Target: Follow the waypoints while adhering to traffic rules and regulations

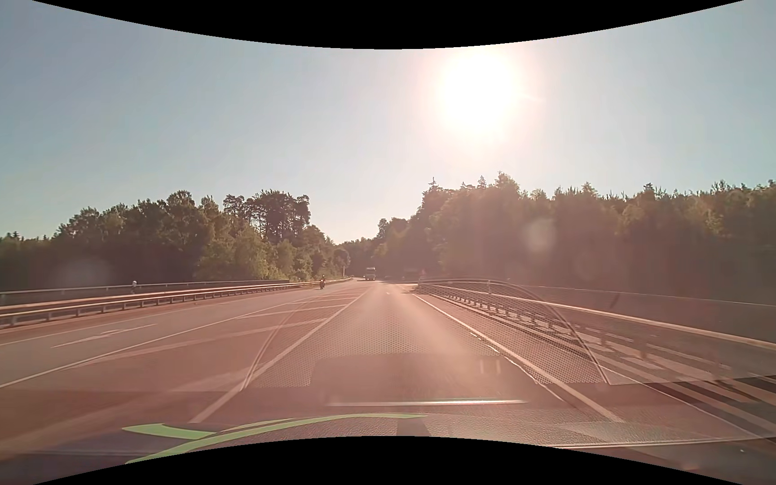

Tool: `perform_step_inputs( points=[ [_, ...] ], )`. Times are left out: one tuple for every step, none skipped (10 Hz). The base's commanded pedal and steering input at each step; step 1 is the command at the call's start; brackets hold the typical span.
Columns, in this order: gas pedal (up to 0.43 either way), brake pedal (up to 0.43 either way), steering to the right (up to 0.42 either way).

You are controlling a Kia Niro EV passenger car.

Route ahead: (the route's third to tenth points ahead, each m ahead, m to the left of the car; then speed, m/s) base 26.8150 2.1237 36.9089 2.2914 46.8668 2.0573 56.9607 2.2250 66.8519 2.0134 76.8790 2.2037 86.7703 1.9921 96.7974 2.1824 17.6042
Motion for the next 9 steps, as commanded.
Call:
perform_step_inputs(
  points=[
    [0.118,0.000,-0.003],
    [0.118,0.000,-0.003],
    [0.118,0.000,-0.003],
    [0.118,0.000,-0.001],
    [0.118,0.000,0.003],
    [0.118,0.000,0.003],
    [0.118,0.000,0.003],
    [0.118,0.000,0.003],
    [0.118,0.000,0.002]
  ],
)
